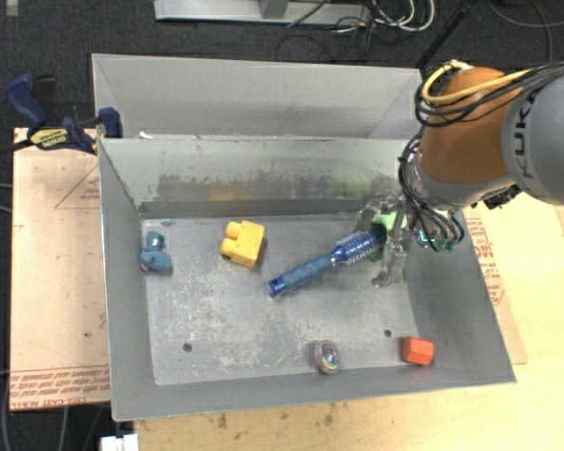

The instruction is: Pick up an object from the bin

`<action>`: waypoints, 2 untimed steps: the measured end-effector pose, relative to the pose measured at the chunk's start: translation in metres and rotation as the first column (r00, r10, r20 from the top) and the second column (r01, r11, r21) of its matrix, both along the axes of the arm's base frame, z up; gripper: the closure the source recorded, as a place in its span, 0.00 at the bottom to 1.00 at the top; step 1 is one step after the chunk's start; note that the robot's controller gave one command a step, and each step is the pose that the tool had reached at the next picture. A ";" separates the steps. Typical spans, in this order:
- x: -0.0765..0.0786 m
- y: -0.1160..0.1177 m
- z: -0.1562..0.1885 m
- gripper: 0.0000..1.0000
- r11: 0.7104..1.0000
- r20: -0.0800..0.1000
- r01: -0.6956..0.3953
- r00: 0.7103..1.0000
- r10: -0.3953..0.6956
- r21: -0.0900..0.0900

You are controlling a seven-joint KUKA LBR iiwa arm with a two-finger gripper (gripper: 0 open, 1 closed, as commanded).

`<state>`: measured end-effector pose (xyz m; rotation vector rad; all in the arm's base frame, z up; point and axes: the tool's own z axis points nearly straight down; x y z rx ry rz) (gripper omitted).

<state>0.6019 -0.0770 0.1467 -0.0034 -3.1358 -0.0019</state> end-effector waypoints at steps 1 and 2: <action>0.035 0.012 -0.081 0.00 1.000 0.004 -0.017 1.000 0.017 0.001; 0.035 0.012 -0.077 1.00 1.000 0.007 -0.017 1.000 0.017 -0.001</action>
Offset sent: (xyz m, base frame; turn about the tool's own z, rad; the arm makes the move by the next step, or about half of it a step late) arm 0.0353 0.0107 -0.0758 -0.0155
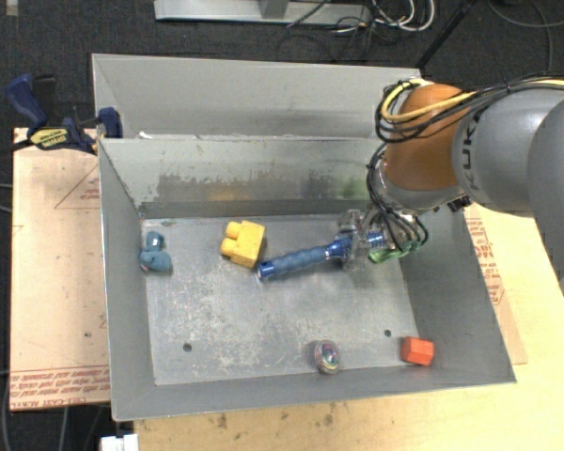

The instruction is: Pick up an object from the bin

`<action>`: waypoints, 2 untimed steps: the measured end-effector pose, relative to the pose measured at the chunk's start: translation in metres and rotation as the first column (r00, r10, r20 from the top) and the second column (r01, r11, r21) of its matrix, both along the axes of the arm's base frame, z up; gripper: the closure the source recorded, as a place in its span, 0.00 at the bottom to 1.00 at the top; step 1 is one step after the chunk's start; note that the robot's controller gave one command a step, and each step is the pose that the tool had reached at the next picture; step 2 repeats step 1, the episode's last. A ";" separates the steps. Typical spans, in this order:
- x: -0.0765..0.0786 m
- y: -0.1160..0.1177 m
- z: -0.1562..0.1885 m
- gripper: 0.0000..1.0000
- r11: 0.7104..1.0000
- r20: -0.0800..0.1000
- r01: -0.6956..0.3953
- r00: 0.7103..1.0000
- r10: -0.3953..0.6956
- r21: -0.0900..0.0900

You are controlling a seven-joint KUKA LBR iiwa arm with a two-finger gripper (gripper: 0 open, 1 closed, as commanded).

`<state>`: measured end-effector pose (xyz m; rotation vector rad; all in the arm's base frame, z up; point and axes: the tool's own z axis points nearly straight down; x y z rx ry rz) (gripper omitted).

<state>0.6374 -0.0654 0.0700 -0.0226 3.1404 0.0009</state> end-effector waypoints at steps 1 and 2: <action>-0.020 0.033 0.179 1.00 0.998 0.009 -0.060 0.998 0.060 -0.001; -0.020 0.033 0.179 1.00 0.998 0.009 -0.060 0.998 0.060 -0.001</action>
Offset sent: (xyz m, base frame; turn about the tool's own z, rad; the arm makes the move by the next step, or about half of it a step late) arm -0.0215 0.0321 0.1748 -0.0592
